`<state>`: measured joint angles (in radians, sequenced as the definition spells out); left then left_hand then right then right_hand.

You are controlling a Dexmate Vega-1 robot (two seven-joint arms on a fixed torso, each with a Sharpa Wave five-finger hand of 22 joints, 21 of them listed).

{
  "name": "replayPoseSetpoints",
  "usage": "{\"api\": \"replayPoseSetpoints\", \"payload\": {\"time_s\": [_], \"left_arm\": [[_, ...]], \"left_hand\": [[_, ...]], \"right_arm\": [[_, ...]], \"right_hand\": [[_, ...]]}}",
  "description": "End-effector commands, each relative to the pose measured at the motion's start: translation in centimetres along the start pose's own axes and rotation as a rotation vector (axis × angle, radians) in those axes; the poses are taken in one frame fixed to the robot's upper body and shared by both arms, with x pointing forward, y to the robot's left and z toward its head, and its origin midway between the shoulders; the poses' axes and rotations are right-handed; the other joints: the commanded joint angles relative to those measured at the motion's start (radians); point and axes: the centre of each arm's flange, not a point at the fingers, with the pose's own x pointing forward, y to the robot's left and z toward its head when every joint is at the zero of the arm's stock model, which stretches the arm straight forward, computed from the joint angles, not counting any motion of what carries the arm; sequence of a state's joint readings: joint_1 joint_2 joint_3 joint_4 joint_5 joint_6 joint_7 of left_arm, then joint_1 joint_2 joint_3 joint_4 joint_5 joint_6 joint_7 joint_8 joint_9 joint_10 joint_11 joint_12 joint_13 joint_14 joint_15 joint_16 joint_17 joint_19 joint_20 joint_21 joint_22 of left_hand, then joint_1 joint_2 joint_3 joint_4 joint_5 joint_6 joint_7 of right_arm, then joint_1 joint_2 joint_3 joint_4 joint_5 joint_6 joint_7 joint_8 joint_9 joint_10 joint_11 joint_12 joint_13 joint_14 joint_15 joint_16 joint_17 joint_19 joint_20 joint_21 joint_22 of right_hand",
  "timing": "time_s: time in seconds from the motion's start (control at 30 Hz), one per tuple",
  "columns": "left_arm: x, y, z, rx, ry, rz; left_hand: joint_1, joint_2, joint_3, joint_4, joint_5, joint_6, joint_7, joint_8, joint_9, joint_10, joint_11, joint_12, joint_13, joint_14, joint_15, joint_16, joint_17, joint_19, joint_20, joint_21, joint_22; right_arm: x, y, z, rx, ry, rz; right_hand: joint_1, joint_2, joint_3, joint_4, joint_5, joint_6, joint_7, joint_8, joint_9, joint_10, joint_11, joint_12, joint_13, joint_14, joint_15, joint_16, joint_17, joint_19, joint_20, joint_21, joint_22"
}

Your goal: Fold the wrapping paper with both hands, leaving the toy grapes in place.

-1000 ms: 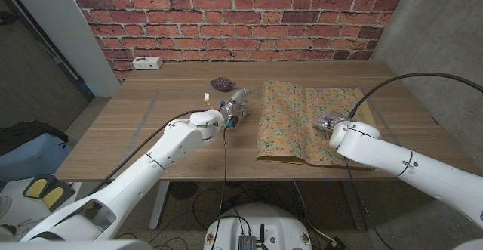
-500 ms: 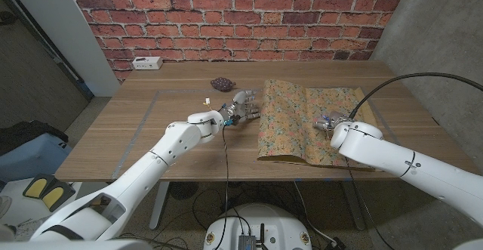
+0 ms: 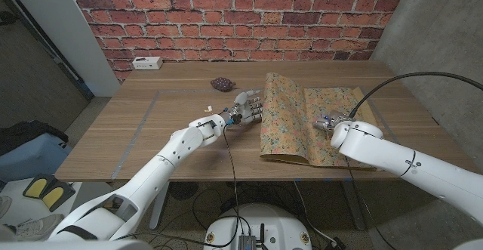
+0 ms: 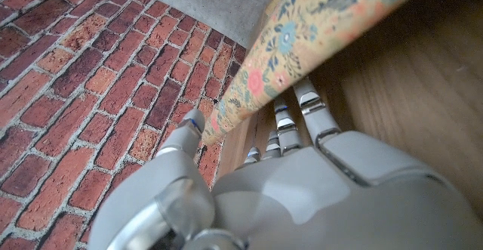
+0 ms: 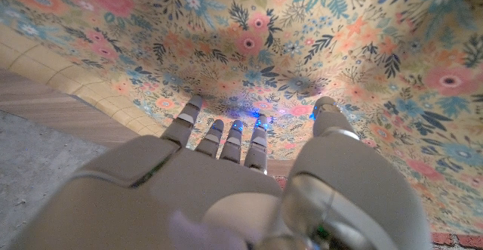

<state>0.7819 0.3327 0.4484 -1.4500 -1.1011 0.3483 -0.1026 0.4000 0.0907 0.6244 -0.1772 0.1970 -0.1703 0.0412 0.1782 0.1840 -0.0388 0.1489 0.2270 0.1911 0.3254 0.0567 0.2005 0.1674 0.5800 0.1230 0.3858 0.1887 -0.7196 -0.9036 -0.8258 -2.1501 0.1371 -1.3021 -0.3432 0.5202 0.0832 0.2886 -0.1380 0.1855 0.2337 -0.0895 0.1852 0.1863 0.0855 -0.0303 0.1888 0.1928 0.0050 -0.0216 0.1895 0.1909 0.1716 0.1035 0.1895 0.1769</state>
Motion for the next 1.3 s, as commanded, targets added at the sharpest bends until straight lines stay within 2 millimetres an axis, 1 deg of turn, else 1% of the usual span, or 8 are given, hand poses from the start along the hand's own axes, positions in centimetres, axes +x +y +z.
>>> {"api": "replayPoseSetpoints", "payload": {"time_s": [0.03, 0.23, 0.47, 0.7, 0.8, 0.97, 1.1, 1.3], "left_arm": [[1.6, 0.2, 0.0, -0.103, 0.125, -0.101], [2.6, -0.2, 1.0, 0.009, 0.258, -0.096], [3.3, -0.5, 2.0, 0.133, 0.366, -0.071], [3.2, -0.7, 3.3, 0.253, 0.381, 0.058], [3.2, -0.7, 3.8, 0.297, 0.376, 0.120], [3.3, -0.5, 4.2, 0.352, 0.348, 0.205], [3.3, -0.5, 4.3, 0.377, 0.311, 0.255], [3.2, -0.8, 4.4, 0.413, 0.238, 0.305]], "left_hand": [[0.057, -0.032, -0.009, -0.007, 0.005, -0.158, 0.019, 0.021, 0.003, 0.100, -0.027, 0.026, -0.003, 0.089, -0.004, 0.005, 0.000, 0.056, -0.002, 0.015, 0.000], [0.148, -0.057, -0.020, -0.004, -0.005, -0.012, 0.057, 0.061, 0.002, 0.204, -0.047, 0.035, -0.004, 0.159, 0.000, -0.003, 0.001, 0.114, 0.003, 0.027, -0.001], [0.154, -0.109, -0.078, 0.015, -0.026, 0.123, 0.089, 0.085, 0.000, 0.295, -0.003, 0.040, -0.003, 0.185, 0.024, -0.007, 0.004, 0.153, 0.015, 0.031, -0.002], [0.197, -0.066, -0.072, 0.026, -0.021, 0.419, 0.130, 0.139, 0.001, 0.521, -0.016, 0.074, -0.004, 0.306, 0.016, 0.010, 0.004, 0.245, 0.016, 0.048, -0.001], [0.233, -0.004, -0.042, 0.030, -0.021, 0.667, 0.150, 0.180, 0.005, 0.718, -0.065, 0.112, -0.003, 0.431, -0.019, 0.019, 0.004, 0.292, -0.022, 0.066, 0.004], [0.261, 0.029, -0.012, 0.027, -0.027, 1.004, 0.097, 0.218, 0.015, 1.046, -0.203, 0.183, 0.003, 0.676, -0.125, 0.037, 0.005, 0.382, -0.108, 0.129, 0.016], [0.315, -0.007, -0.049, 0.002, -0.025, 1.175, 0.054, 0.292, 0.068, 1.202, -0.236, 0.250, 0.050, 0.773, -0.195, 0.064, 0.022, 0.389, -0.147, 0.162, 0.030], [0.442, -0.026, -0.101, -0.004, -0.021, 1.209, 0.023, 0.350, 0.137, 1.270, -0.255, 0.332, 0.120, 0.773, -0.218, 0.087, 0.071, 0.354, -0.162, 0.188, 0.048]], "right_arm": [[0.1, 0.0, 0.1, 0.006, -0.003, -0.001], [0.2, -0.1, 0.2, 0.009, -0.006, 0.000], [0.2, 0.0, 0.1, 0.012, -0.003, 0.003], [0.3, 0.1, 0.1, 0.020, -0.003, 0.003], [0.3, 0.0, 0.2, 0.019, -0.009, 0.000], [0.3, -0.3, 0.6, 0.018, -0.027, -0.009], [0.2, -0.6, 0.9, 0.020, -0.037, -0.019], [-0.1, -1.0, 1.2, 0.023, -0.055, -0.042]], "right_hand": [[0.011, 0.003, -0.002, -0.002, 0.010, -0.003, 0.002, 0.004, 0.002, 0.000, 0.002, 0.005, 0.003, 0.000, -0.009, 0.009, 0.001, 0.008, -0.004, 0.009, 0.001], [0.011, 0.003, -0.003, -0.003, 0.011, -0.004, 0.001, 0.004, 0.002, 0.000, 0.002, 0.005, 0.003, 0.000, -0.009, 0.010, 0.001, 0.009, -0.005, 0.009, 0.001], [0.011, 0.003, -0.004, -0.003, 0.011, -0.004, 0.001, 0.005, 0.002, 0.000, 0.002, 0.005, 0.003, 0.000, -0.009, 0.010, 0.001, 0.009, -0.005, 0.010, 0.001], [0.011, 0.003, -0.005, -0.002, 0.011, -0.004, 0.002, 0.005, 0.002, -0.001, 0.001, 0.006, 0.003, 0.000, -0.009, 0.010, 0.001, 0.009, -0.005, 0.010, 0.001], [0.011, 0.003, -0.006, -0.002, 0.011, -0.004, 0.002, 0.005, 0.002, -0.001, 0.000, 0.006, 0.003, 0.000, -0.009, 0.011, 0.001, 0.009, -0.006, 0.010, 0.001], [0.012, 0.004, -0.006, -0.002, 0.011, -0.004, 0.001, 0.005, 0.002, -0.001, -0.001, 0.006, 0.003, 0.001, -0.009, 0.011, 0.001, 0.009, -0.006, 0.010, 0.001], [0.012, 0.004, -0.007, -0.003, 0.011, -0.004, 0.002, 0.005, 0.002, -0.001, 0.002, 0.006, 0.003, 0.001, -0.009, 0.011, 0.001, 0.010, -0.005, 0.010, 0.001], [0.012, 0.004, -0.007, -0.003, 0.011, -0.003, 0.002, 0.006, 0.002, -0.001, 0.003, 0.006, 0.003, 0.001, -0.008, 0.011, 0.001, 0.009, -0.005, 0.010, 0.001]]}}
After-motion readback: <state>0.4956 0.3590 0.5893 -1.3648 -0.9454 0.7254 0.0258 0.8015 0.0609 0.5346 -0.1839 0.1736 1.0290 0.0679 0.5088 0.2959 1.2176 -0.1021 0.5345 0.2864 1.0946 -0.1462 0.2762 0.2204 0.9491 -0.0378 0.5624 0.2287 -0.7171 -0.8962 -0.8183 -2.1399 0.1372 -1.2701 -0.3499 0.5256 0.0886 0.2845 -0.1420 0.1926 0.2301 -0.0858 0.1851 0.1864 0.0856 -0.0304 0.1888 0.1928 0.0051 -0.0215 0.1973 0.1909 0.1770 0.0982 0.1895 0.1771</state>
